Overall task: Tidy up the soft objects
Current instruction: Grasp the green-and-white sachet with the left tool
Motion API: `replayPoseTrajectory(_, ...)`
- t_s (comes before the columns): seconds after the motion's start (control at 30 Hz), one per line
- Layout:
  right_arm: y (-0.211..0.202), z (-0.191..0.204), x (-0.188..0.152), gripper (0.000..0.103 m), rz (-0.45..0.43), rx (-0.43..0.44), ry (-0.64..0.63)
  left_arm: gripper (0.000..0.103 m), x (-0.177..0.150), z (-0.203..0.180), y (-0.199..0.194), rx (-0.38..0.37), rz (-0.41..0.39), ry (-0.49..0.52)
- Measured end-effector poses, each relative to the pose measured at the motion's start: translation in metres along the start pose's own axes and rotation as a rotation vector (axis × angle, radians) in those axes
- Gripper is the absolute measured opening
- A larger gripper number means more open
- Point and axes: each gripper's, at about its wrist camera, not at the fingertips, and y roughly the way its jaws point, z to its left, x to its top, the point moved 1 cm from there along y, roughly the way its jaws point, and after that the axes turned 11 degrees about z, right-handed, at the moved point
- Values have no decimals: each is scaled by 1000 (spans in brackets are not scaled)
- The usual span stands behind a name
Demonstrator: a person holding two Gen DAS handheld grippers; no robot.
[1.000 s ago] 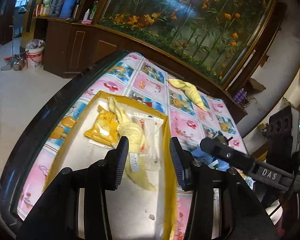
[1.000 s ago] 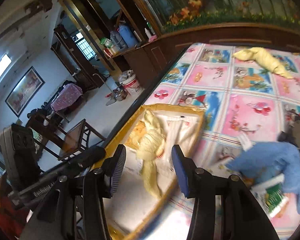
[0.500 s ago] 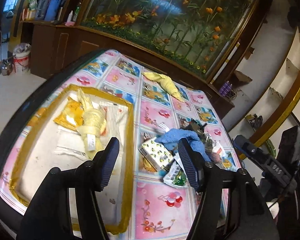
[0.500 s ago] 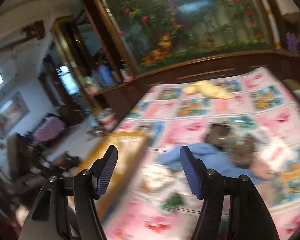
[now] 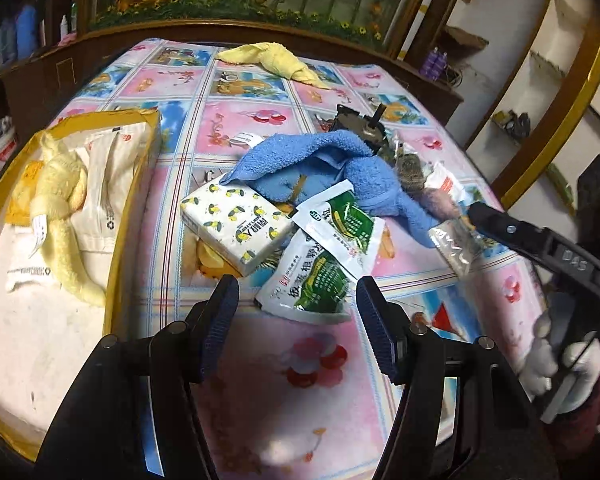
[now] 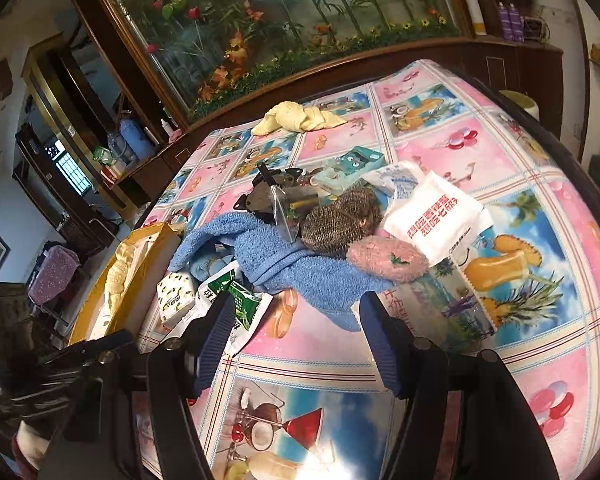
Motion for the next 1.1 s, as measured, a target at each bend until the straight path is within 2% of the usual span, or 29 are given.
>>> replayPoseTrajectory(0.1, -3, -6, -2, 65, 5, 6, 4, 61, 11, -10, 29, 77, 34, 58)
replayPoseTrajectory(0.2, -9, -11, -1, 65, -3, -2, 9, 61, 16, -23, 49, 144, 22, 125)
replayPoseTrajectory(0.23, -12, -14, -1, 65, -5, -6, 11, 61, 16, -26, 55, 145, 32, 144)
replayPoseTrajectory(0.27, -13, -16, 0, 65, -6, -12, 13, 56, 17, -29, 61, 129, 62, 154)
replayPoseTrajectory(0.3, -15, -20, 1, 65, -8, -20, 16, 41, 15, -29, 60, 85, 66, 147)
replayPoseTrajectory(0.4, -19, -29, 2, 65, -5, -42, 25, 40, 6, -28, 54, 28, 87, 153)
replayPoseTrajectory(0.47, -19, -37, 3, 65, 6, -60, 20, 40, -5, -26, 44, -19, 106, 135)
replayPoseTrajectory(0.6, -14, -51, 7, 65, 50, -109, -2, 40, -18, -25, 29, -41, 97, 112)
replayPoseTrajectory(0.77, -1, -57, 12, 65, 121, -167, -22, 43, -15, -31, 38, -7, 107, 124)
replayPoseTrajectory(0.83, 4, -52, 11, 65, 145, -191, -50, 47, -12, -35, 42, 24, 96, 143)
replayPoseTrajectory(0.9, 10, -51, 10, 65, 162, -214, -69, 60, -11, -40, 45, 56, 81, 163)
replayPoseTrajectory(1.0, 26, -49, 11, 65, 205, -248, -87, 60, -14, -45, 46, 59, 76, 195)
replayPoseTrajectory(1.03, 31, -47, 11, 69, 219, -264, -100, 54, -15, -45, 46, 53, 74, 196)
replayPoseTrajectory(1.07, 34, -44, 11, 72, 217, -281, -121, 39, -15, -44, 44, 51, 66, 196)
replayPoseTrajectory(1.1, 36, -40, 10, 75, 219, -294, -140, 30, -16, -43, 43, 34, 65, 193)
